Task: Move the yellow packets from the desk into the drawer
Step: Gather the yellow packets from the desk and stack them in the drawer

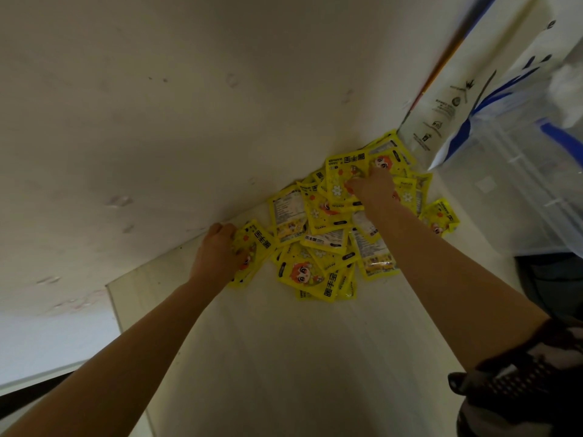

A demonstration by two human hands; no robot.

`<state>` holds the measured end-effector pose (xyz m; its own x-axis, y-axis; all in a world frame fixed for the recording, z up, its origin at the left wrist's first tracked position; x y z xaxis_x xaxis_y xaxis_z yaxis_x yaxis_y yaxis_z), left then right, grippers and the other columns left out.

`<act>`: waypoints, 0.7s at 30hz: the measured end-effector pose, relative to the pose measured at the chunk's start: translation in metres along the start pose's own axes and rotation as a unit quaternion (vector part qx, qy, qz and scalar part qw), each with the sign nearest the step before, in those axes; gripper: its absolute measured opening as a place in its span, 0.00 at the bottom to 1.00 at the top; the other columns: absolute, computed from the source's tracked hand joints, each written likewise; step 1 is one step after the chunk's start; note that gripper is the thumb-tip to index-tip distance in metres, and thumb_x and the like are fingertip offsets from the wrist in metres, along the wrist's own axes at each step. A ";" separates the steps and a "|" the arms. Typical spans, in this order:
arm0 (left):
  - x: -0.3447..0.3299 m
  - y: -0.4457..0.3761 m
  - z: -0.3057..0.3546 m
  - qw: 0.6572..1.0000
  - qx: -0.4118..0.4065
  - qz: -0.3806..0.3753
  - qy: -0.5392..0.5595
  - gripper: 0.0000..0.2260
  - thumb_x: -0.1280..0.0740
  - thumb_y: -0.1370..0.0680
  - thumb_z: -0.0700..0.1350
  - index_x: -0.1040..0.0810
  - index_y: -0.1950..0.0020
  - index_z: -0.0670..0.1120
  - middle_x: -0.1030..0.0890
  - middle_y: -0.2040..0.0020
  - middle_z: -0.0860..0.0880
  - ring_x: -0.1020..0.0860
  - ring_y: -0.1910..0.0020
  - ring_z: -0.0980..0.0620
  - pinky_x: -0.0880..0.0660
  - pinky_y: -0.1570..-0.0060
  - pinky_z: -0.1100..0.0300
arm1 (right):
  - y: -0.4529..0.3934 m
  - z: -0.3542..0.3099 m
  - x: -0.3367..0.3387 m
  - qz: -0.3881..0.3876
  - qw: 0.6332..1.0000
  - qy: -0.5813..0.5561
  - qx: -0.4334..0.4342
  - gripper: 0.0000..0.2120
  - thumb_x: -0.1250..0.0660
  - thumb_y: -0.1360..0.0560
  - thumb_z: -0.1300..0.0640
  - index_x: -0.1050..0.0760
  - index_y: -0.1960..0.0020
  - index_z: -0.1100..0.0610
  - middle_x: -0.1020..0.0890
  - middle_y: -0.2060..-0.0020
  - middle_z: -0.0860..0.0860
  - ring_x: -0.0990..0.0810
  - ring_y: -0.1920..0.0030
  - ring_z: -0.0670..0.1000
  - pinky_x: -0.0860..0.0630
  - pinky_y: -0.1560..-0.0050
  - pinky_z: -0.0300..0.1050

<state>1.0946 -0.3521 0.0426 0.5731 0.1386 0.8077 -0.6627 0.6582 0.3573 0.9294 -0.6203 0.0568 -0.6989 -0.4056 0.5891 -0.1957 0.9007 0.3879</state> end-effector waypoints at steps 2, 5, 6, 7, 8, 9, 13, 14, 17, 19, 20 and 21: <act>-0.001 0.000 -0.001 0.999 0.013 -0.005 0.034 0.11 0.29 0.30 0.40 0.25 0.50 0.44 0.24 0.52 0.46 0.21 0.60 0.44 0.20 0.67 0.49 | 0.001 0.001 0.001 0.004 1.000 -0.023 -0.004 0.04 0.33 0.30 0.65 0.28 0.57 0.61 0.27 0.61 0.57 0.28 0.60 0.52 0.32 0.61 0.47; -0.002 0.001 -0.002 0.997 0.033 -0.012 0.068 0.09 0.30 0.30 0.39 0.26 0.52 0.45 0.22 0.58 0.45 0.19 0.68 0.44 0.21 0.75 0.47 | 0.003 -0.001 0.003 -0.002 0.999 -0.048 -0.021 0.13 0.31 0.30 0.63 0.25 0.49 0.70 0.24 0.57 0.57 0.23 0.56 0.54 0.25 0.55 0.51; -0.002 0.001 -0.003 0.997 0.032 -0.013 0.074 0.09 0.30 0.29 0.39 0.26 0.52 0.45 0.21 0.59 0.45 0.19 0.69 0.44 0.21 0.75 0.47 | 0.002 -0.002 0.003 -0.008 0.998 -0.061 -0.028 0.18 0.30 0.31 0.63 0.25 0.46 0.72 0.20 0.54 0.58 0.21 0.53 0.56 0.23 0.51 0.52; -0.001 0.001 -0.003 0.997 0.030 -0.014 0.076 0.09 0.29 0.29 0.39 0.27 0.52 0.45 0.21 0.58 0.44 0.19 0.69 0.44 0.22 0.76 0.47 | 0.004 -0.002 0.002 -0.014 0.997 -0.071 -0.030 0.20 0.29 0.32 0.62 0.25 0.44 0.72 0.18 0.51 0.61 0.19 0.51 0.58 0.21 0.48 0.55; -0.001 0.001 -0.003 0.997 0.025 -0.013 0.076 0.09 0.29 0.29 0.40 0.27 0.52 0.45 0.21 0.58 0.44 0.19 0.69 0.45 0.22 0.76 0.47 | 0.005 -0.002 0.002 -0.015 0.997 -0.075 -0.030 0.21 0.29 0.33 0.61 0.25 0.43 0.71 0.18 0.48 0.64 0.18 0.48 0.61 0.21 0.46 0.58; 0.000 0.002 -0.003 0.997 0.023 -0.013 0.075 0.09 0.29 0.28 0.40 0.27 0.52 0.45 0.21 0.58 0.43 0.19 0.68 0.45 0.21 0.76 0.48 | 0.008 -0.003 0.002 -0.017 0.996 -0.077 -0.031 0.22 0.28 0.33 0.61 0.25 0.43 0.70 0.19 0.47 0.65 0.19 0.47 0.62 0.21 0.46 0.60; 0.001 0.005 -0.002 0.996 0.019 -0.010 0.083 0.09 0.28 0.28 0.41 0.27 0.53 0.45 0.21 0.58 0.44 0.19 0.68 0.45 0.21 0.76 0.48 | 0.019 -0.002 0.009 -0.021 0.994 -0.098 -0.037 0.16 0.28 0.31 0.61 0.24 0.51 0.72 0.20 0.54 0.68 0.20 0.59 0.56 0.28 0.59 0.47; 0.002 0.006 -0.001 0.997 0.017 -0.006 0.081 0.09 0.28 0.28 0.42 0.27 0.54 0.45 0.21 0.58 0.44 0.19 0.67 0.45 0.21 0.76 0.48 | 0.022 0.000 0.011 -0.015 0.994 -0.101 -0.042 0.11 0.28 0.31 0.62 0.25 0.60 0.70 0.22 0.63 0.66 0.25 0.64 0.53 0.32 0.62 0.46; 0.004 0.010 0.001 0.997 0.018 -0.004 0.079 0.09 0.28 0.28 0.41 0.27 0.54 0.45 0.21 0.58 0.44 0.19 0.68 0.45 0.21 0.75 0.49 | 0.024 0.008 0.021 0.008 0.992 -0.121 -0.038 0.22 0.27 0.33 0.62 0.41 0.72 0.56 0.31 0.73 0.60 0.31 0.68 0.50 0.35 0.64 0.44; 0.004 0.012 0.000 0.996 0.027 -0.007 0.088 0.09 0.28 0.29 0.41 0.27 0.55 0.46 0.21 0.58 0.45 0.19 0.67 0.45 0.21 0.75 0.48 | 0.030 0.012 0.030 0.019 0.990 -0.136 -0.035 0.20 0.27 0.34 0.62 0.38 0.72 0.55 0.27 0.68 0.63 0.27 0.63 0.51 0.31 0.61 0.47; 0.004 0.013 0.000 0.995 0.029 -0.006 0.091 0.09 0.28 0.29 0.42 0.27 0.55 0.47 0.21 0.58 0.45 0.19 0.67 0.45 0.21 0.74 0.47 | 0.031 0.015 0.033 0.018 0.988 -0.147 -0.031 0.18 0.27 0.34 0.63 0.36 0.72 0.55 0.26 0.66 0.60 0.26 0.62 0.51 0.30 0.60 0.47; 0.005 0.015 0.001 0.995 0.029 -0.003 0.092 0.09 0.28 0.29 0.43 0.27 0.55 0.48 0.20 0.58 0.46 0.19 0.66 0.45 0.20 0.72 0.47 | 0.035 0.015 0.038 0.014 0.988 -0.154 -0.030 0.18 0.28 0.34 0.64 0.36 0.71 0.55 0.26 0.66 0.58 0.27 0.62 0.51 0.30 0.59 0.48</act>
<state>1.0875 -0.3427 0.0527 0.6515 0.2712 0.7085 -0.6828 0.6166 0.3919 0.8858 -0.6017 0.0823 -0.8811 -0.3067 0.3601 -0.1396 0.8960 0.4215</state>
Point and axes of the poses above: each hand's wrist, its own y-axis away from the middle knuckle, its own x-axis out of the back of the hand, z = x × y, the point moved 4 cm from there along -y, towards the middle knuckle
